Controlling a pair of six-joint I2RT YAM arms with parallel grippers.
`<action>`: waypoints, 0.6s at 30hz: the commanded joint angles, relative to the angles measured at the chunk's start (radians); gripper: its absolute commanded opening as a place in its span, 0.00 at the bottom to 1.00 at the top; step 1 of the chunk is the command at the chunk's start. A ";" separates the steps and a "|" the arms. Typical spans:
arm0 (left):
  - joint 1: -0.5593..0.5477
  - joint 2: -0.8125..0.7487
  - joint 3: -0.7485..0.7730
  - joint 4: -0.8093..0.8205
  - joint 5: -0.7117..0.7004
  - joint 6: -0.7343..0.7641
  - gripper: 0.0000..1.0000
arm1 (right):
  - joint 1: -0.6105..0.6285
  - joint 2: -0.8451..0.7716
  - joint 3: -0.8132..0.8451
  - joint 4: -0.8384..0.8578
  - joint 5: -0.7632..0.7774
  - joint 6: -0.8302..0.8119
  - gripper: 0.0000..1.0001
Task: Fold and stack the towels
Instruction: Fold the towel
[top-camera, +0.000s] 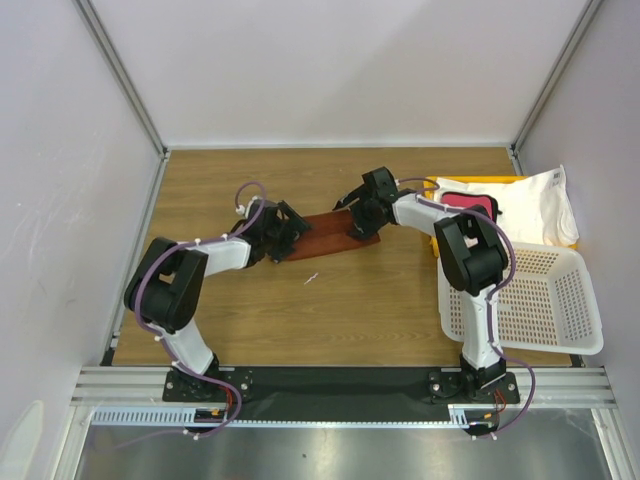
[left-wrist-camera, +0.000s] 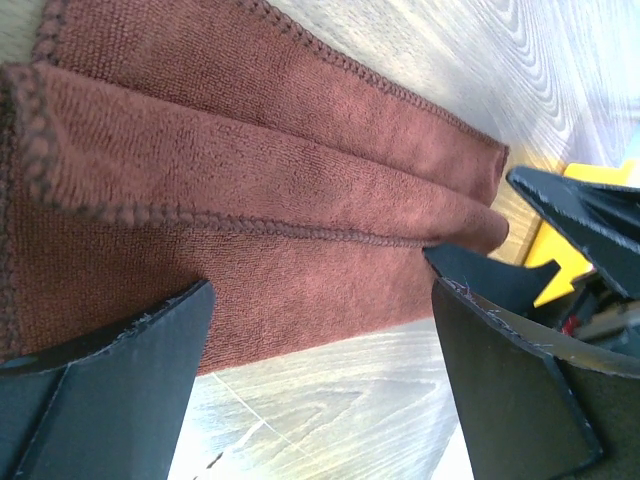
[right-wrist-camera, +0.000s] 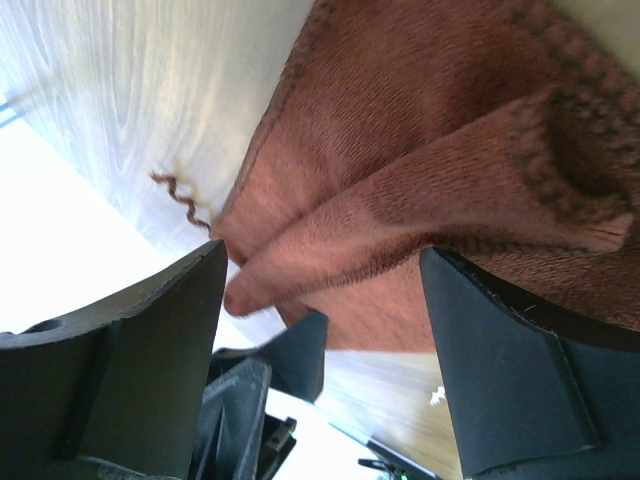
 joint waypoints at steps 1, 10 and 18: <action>0.019 -0.017 -0.033 -0.071 0.000 0.016 0.98 | 0.006 0.030 0.059 0.061 0.046 0.033 0.82; 0.033 -0.021 -0.036 -0.094 0.016 0.036 0.98 | 0.008 0.073 0.114 0.141 0.086 0.064 0.77; 0.044 -0.022 -0.042 -0.108 0.022 0.042 0.98 | 0.011 0.148 0.233 0.188 0.093 0.073 0.75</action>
